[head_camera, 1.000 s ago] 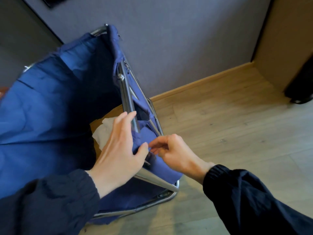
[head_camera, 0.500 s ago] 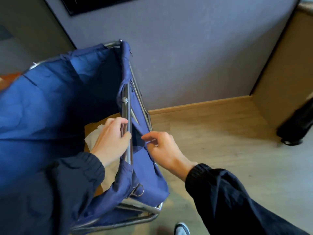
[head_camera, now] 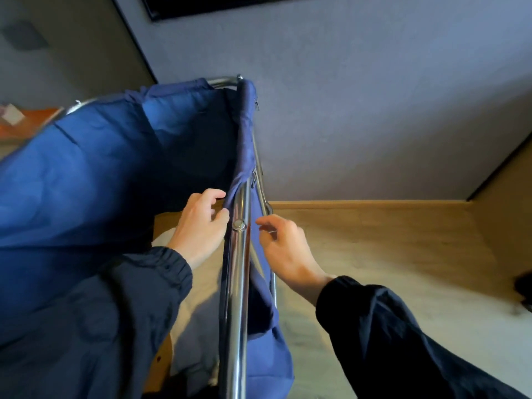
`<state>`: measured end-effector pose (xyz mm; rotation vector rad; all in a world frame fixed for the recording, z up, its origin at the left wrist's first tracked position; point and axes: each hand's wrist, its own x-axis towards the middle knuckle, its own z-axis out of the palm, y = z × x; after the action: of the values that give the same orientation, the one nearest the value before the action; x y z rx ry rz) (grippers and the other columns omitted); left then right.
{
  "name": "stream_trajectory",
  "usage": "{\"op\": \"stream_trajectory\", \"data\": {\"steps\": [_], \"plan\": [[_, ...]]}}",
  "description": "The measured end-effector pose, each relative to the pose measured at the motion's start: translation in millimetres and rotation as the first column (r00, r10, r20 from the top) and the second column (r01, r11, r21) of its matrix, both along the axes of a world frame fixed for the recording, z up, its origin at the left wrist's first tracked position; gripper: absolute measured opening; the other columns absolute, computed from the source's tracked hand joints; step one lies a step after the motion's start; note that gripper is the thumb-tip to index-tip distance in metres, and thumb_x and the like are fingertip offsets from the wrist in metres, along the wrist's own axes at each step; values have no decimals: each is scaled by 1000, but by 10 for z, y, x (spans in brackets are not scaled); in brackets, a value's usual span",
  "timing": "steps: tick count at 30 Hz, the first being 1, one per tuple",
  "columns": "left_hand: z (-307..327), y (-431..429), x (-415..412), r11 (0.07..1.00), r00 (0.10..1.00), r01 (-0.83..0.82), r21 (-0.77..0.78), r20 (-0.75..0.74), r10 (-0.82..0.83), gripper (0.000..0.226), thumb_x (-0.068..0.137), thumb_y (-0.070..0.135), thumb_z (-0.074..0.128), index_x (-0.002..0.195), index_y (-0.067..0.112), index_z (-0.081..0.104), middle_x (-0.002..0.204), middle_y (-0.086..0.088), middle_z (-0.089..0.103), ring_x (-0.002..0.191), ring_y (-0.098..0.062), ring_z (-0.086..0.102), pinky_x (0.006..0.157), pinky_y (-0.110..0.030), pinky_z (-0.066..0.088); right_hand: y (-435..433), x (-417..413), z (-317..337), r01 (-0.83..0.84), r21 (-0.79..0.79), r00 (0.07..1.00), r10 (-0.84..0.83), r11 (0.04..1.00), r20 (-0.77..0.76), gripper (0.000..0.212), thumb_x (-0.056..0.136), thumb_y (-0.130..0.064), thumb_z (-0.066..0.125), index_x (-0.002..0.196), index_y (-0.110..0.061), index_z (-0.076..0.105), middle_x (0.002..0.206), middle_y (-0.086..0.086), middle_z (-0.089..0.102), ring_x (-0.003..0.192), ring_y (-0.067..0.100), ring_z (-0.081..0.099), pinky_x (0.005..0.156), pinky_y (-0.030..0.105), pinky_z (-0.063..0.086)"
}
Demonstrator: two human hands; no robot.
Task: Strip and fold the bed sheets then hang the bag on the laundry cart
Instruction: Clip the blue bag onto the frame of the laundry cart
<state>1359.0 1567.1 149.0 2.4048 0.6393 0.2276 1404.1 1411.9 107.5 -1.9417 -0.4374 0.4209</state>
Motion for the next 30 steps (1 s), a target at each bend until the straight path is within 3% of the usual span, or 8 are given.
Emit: {"op": "stream_trajectory", "data": {"steps": [6, 11, 15, 18, 23, 25, 27, 30], "plan": [[15, 45, 394, 998, 998, 66, 9, 2, -66, 32, 97, 24, 48, 129, 26, 49, 120, 4, 44, 92, -1, 48, 72, -10, 34, 236, 395, -93, 0, 0, 1000, 0, 1000, -29, 32, 95, -14, 42, 121, -21, 60, 89, -9, 61, 79, 9, 62, 76, 27, 53], [12, 73, 778, 992, 994, 113, 64, -5, -113, 22, 94, 21, 52, 114, 28, 57, 114, 5, 44, 95, -7, 52, 82, -18, 36, 344, 767, -248, -24, 0, 999, 24, 1000, -33, 31, 94, -18, 42, 119, -20, 61, 91, -1, 68, 76, 15, 63, 64, 25, 47], [6, 100, 1115, 983, 992, 125, 135, -41, -121, 27, 91, 16, 55, 115, 26, 61, 123, 3, 37, 97, -12, 53, 84, -19, 39, 424, 1127, -342, -82, -25, 996, 81, 996, -42, 38, 93, -15, 41, 128, -19, 57, 112, 7, 67, 99, 22, 61, 78, 25, 46], [34, 130, 1385, 971, 980, 148, 187, -158, -119, 30, 90, 14, 55, 118, 24, 62, 145, -4, 17, 118, -19, 43, 93, -22, 35, 473, 1394, -409, -208, -60, 978, 207, 976, -22, 50, 92, -9, 42, 141, -16, 43, 137, 7, 53, 124, 22, 49, 100, 28, 40], [60, 121, 1679, 924, 922, 214, 316, -377, -85, 25, 88, 24, 58, 111, 31, 64, 147, 0, 10, 123, -30, 41, 97, -40, 44, 603, 1722, -592, -392, -111, 920, 385, 913, -74, 57, 94, -10, 40, 149, -21, 28, 144, 6, 45, 130, 22, 44, 104, 29, 38], [60, 99, 1738, 922, 897, 204, 330, -440, -41, 22, 86, 27, 60, 108, 33, 64, 139, -3, 20, 114, -28, 48, 90, -41, 48, 675, 1788, -629, -418, -87, 908, 414, 904, -68, 54, 93, -8, 40, 145, -20, 35, 131, 7, 56, 117, 23, 54, 93, 27, 43], [59, 80, 1755, 926, 873, 171, 337, -487, 16, 20, 87, 26, 59, 105, 33, 64, 131, -2, 26, 100, -28, 55, 83, -39, 49, 732, 1824, -649, -429, -81, 903, 428, 900, -27, 39, 91, -6, 41, 127, -17, 49, 100, 10, 63, 84, 27, 58, 67, 29, 41], [47, 60, 1753, 924, 867, 144, 354, -495, 54, 17, 87, 21, 57, 100, 33, 61, 127, 1, 28, 85, -28, 57, 75, -34, 47, 796, 1843, -691, -372, -42, 928, 373, 927, 5, 13, 88, -7, 49, 89, -20, 52, 77, 8, 57, 68, 24, 46, 60, 28, 31]]}}
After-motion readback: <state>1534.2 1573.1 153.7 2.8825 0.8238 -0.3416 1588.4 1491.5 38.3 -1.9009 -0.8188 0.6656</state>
